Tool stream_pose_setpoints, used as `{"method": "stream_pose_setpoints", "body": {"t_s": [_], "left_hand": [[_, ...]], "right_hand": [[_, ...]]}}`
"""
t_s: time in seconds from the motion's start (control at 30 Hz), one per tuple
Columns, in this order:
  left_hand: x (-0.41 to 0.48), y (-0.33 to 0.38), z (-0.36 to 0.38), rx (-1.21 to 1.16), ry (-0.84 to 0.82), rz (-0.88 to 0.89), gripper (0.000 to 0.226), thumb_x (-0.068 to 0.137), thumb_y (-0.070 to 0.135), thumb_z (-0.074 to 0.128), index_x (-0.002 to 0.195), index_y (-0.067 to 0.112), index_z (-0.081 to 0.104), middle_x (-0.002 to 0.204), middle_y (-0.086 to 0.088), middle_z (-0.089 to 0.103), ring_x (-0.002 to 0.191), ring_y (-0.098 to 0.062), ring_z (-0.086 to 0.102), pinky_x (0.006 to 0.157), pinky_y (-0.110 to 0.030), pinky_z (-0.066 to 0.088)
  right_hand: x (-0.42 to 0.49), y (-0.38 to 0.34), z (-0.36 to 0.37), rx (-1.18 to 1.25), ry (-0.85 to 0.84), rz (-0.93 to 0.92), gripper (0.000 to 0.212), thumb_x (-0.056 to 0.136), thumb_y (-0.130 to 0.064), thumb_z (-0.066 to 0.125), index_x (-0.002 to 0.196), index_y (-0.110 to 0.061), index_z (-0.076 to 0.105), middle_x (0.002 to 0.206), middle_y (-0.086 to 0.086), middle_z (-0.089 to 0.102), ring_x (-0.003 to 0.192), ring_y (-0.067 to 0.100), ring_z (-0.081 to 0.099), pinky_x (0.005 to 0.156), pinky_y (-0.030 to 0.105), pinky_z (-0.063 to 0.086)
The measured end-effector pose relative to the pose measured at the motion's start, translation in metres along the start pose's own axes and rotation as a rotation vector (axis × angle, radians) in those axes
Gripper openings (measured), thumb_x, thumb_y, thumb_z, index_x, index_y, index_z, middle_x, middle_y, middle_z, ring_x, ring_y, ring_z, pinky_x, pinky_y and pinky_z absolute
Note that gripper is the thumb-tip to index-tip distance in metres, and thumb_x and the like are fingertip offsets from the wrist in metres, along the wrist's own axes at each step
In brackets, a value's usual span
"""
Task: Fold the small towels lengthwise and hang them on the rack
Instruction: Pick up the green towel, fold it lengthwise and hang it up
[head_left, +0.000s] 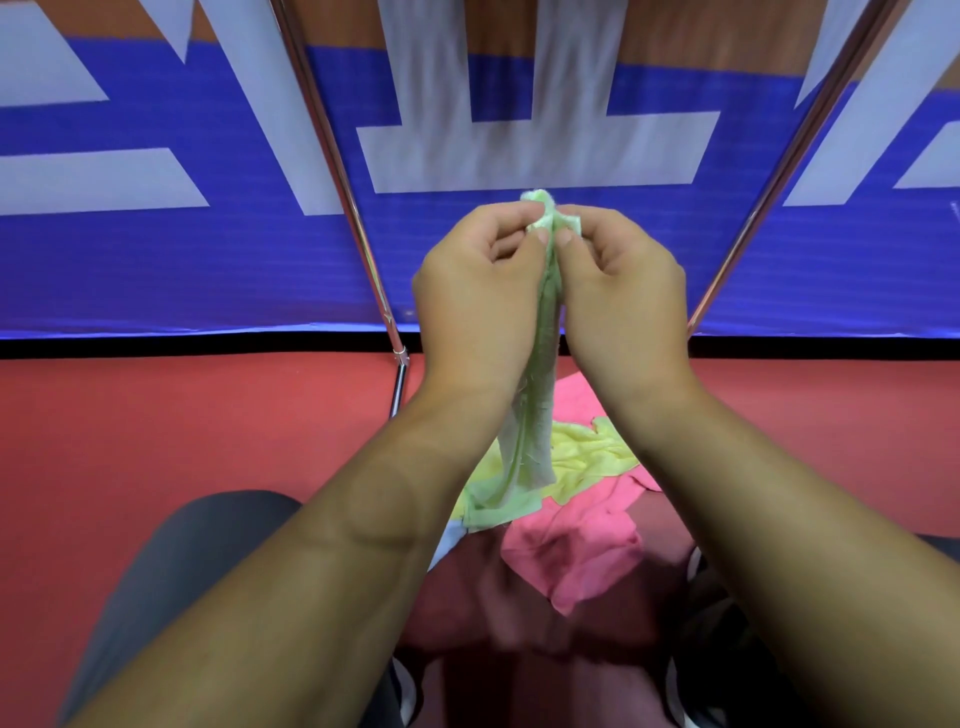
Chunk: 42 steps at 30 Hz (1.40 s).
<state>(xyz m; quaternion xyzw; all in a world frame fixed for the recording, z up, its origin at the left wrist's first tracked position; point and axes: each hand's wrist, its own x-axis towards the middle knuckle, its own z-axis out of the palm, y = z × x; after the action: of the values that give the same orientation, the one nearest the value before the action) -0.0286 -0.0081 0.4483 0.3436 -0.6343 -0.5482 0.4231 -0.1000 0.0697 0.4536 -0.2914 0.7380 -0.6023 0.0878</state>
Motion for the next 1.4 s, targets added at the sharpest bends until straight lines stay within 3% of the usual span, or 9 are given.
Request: {"method": "stream_pose_setpoints", "body": {"t_s": [0.1, 0.33, 0.47, 0.63, 0.73, 0.87, 0.97, 1.2, 1.4], "left_hand": [[0.000, -0.001, -0.001, 0.007, -0.034, -0.022, 0.019, 0.094, 0.016, 0.074, 0.107, 0.028, 0.081, 0.087, 0.006, 0.082, 0.084, -0.014, 0.078, 0.087, -0.049, 0.065], [0.001, 0.009, -0.007, 0.077, -0.114, -0.023, 0.031, 0.095, 0.012, 0.064, 0.114, 0.027, 0.083, 0.095, 0.011, 0.082, 0.097, -0.013, 0.079, 0.094, -0.043, 0.064], [0.004, 0.015, -0.011, 0.069, -0.162, -0.043, 0.034, 0.095, 0.006, 0.061, 0.113, 0.023, 0.084, 0.098, 0.008, 0.083, 0.099, -0.012, 0.079, 0.096, -0.040, 0.064], [0.013, 0.023, -0.019, -0.208, -0.217, -0.242, 0.038, 0.097, -0.004, 0.046, 0.114, 0.003, 0.079, 0.104, -0.011, 0.083, 0.102, -0.021, 0.081, 0.100, -0.039, 0.063], [0.024, 0.019, -0.028, -0.113, -0.169, -0.099, 0.035, 0.094, -0.004, 0.051, 0.114, 0.010, 0.076, 0.101, -0.008, 0.081, 0.094, -0.020, 0.079, 0.094, -0.044, 0.065], [0.038, 0.012, -0.040, 0.336, -0.206, 0.216, 0.034, 0.087, 0.011, 0.068, 0.109, 0.036, 0.073, 0.113, 0.001, 0.062, 0.079, 0.000, 0.054, 0.085, -0.020, 0.052], [0.043, 0.013, -0.048, 0.437, -0.265, 0.325, 0.024, 0.088, 0.013, 0.072, 0.104, 0.031, 0.068, 0.118, 0.004, 0.053, 0.097, 0.006, 0.055, 0.089, -0.010, 0.044], [0.049, 0.012, -0.056, 0.601, -0.361, 0.501, 0.014, 0.093, 0.026, 0.075, 0.104, 0.023, 0.068, 0.117, 0.000, 0.057, 0.104, -0.007, 0.059, 0.086, -0.006, 0.039], [0.047, 0.009, -0.045, 0.656, -0.194, 0.533, 0.012, 0.094, 0.028, 0.073, 0.097, 0.024, 0.063, 0.100, 0.010, 0.058, 0.079, -0.008, 0.061, 0.079, -0.033, 0.053]], "right_hand": [[-0.001, 0.003, 0.000, 0.001, -0.029, -0.020, 0.024, 0.110, -0.023, 0.057, 0.116, -0.032, 0.078, 0.090, -0.016, 0.079, 0.086, 0.000, 0.073, 0.072, 0.016, 0.054], [0.000, 0.014, -0.002, -0.048, -0.126, -0.033, 0.036, 0.106, -0.018, 0.058, 0.135, -0.038, 0.069, 0.096, -0.007, 0.079, 0.091, 0.011, 0.074, 0.086, 0.044, 0.062], [0.001, 0.014, -0.006, -0.004, -0.163, -0.018, 0.040, 0.099, -0.022, 0.072, 0.136, -0.037, 0.067, 0.104, -0.014, 0.081, 0.100, 0.006, 0.076, 0.093, 0.042, 0.062], [0.008, 0.012, -0.012, -0.004, -0.102, -0.027, 0.017, 0.106, -0.027, 0.067, 0.120, -0.030, 0.076, 0.093, -0.007, 0.080, 0.092, 0.007, 0.076, 0.088, 0.035, 0.062], [0.011, 0.005, -0.014, -0.002, -0.096, -0.049, 0.014, 0.108, -0.025, 0.063, 0.113, -0.025, 0.076, 0.086, -0.006, 0.077, 0.080, 0.005, 0.071, 0.072, 0.022, 0.056], [0.011, 0.001, -0.016, 0.013, -0.162, -0.093, 0.018, 0.109, -0.022, 0.059, 0.118, -0.023, 0.075, 0.094, 0.008, 0.077, 0.090, 0.023, 0.073, 0.083, 0.039, 0.057], [0.013, 0.000, -0.019, 0.013, -0.154, -0.117, 0.019, 0.110, -0.022, 0.058, 0.121, -0.022, 0.073, 0.093, -0.001, 0.077, 0.085, 0.009, 0.069, 0.084, 0.037, 0.056], [0.015, 0.003, -0.021, 0.002, -0.168, -0.138, 0.018, 0.109, -0.022, 0.057, 0.119, -0.022, 0.072, 0.097, 0.007, 0.077, 0.094, 0.025, 0.072, 0.088, 0.049, 0.058], [0.013, 0.006, -0.018, -0.033, -0.157, -0.145, 0.019, 0.109, -0.026, 0.056, 0.119, -0.027, 0.072, 0.096, 0.006, 0.078, 0.095, 0.024, 0.075, 0.089, 0.053, 0.059]]}}
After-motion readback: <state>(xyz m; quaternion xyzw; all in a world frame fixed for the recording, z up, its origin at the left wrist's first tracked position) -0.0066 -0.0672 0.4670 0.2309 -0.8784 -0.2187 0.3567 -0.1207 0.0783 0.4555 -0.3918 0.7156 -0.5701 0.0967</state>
